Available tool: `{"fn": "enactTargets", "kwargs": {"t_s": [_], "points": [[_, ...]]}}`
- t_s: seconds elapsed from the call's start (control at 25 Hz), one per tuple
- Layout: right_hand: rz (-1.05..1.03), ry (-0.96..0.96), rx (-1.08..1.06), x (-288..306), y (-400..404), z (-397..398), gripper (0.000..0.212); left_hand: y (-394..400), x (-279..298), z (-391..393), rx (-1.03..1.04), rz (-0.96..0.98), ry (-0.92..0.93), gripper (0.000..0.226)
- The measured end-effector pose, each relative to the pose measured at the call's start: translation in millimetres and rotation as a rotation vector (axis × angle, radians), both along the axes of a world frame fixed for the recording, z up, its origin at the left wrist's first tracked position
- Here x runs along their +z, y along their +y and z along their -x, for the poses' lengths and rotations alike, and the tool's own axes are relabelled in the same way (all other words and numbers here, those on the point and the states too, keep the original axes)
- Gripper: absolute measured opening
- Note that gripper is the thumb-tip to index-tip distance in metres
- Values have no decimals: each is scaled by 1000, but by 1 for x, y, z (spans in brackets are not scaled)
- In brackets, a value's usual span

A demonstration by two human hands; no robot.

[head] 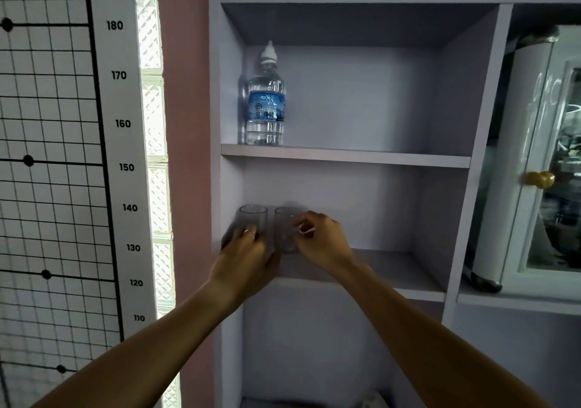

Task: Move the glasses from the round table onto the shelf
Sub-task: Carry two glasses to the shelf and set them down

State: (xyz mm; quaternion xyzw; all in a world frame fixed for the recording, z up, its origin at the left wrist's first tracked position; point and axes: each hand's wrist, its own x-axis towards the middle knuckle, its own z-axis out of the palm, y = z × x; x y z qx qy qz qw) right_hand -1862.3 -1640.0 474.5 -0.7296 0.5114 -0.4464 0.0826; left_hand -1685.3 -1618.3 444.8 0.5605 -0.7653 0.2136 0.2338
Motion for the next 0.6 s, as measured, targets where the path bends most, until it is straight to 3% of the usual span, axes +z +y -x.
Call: {"fn": "enactTargets", "kwargs": {"t_s": [0.24, 0.4, 0.6], "points": [[-28, 50, 83, -2, 3, -1, 33, -4, -4, 3, 67, -48, 2, 54], [-54, 63, 114, -5, 1, -4, 39, -4, -4, 2, -8, -53, 1, 48], [-73, 66, 88, -11, -3, -6, 38, 0, -4, 1, 25, -110, 138, 49]]}}
